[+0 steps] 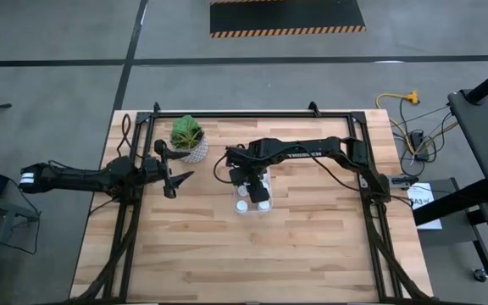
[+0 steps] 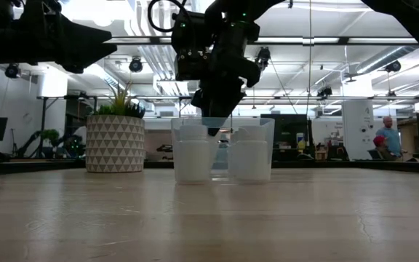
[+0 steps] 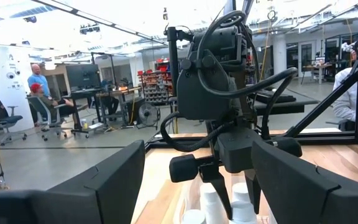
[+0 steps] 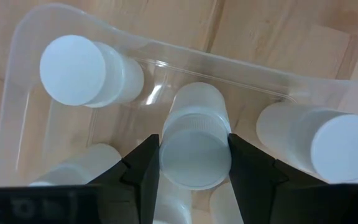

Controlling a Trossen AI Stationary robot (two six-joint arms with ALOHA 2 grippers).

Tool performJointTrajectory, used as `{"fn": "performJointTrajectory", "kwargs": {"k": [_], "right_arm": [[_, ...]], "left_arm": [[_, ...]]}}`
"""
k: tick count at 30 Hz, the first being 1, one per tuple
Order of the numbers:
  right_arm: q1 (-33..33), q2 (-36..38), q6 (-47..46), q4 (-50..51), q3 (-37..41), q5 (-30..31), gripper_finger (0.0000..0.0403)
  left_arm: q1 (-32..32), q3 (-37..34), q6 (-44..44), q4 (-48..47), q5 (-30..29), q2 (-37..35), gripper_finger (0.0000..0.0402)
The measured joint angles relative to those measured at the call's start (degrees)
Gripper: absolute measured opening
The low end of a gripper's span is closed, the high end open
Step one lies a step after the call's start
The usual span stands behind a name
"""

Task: Pick and place pill bottles into a basket
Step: Adjust the white pill bottle

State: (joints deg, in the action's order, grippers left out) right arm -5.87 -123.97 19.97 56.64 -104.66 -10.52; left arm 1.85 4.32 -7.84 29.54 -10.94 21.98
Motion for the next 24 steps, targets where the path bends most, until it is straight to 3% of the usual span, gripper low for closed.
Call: {"fn": "performJointTrajectory", "kwargs": {"k": [12, 24], "right_arm": [[0.00, -0.01, 0.18, -0.40, 0.00, 0.00, 0.0149], [0.00, -0.01, 0.18, -1.61, 0.00, 0.00, 0.0177]], "left_arm": [[0.01, 0.00, 0.02, 0.00, 0.00, 0.00, 0.0276], [0.00, 0.00, 0.02, -0.02, 0.00, 0.00, 0.0276]]}}
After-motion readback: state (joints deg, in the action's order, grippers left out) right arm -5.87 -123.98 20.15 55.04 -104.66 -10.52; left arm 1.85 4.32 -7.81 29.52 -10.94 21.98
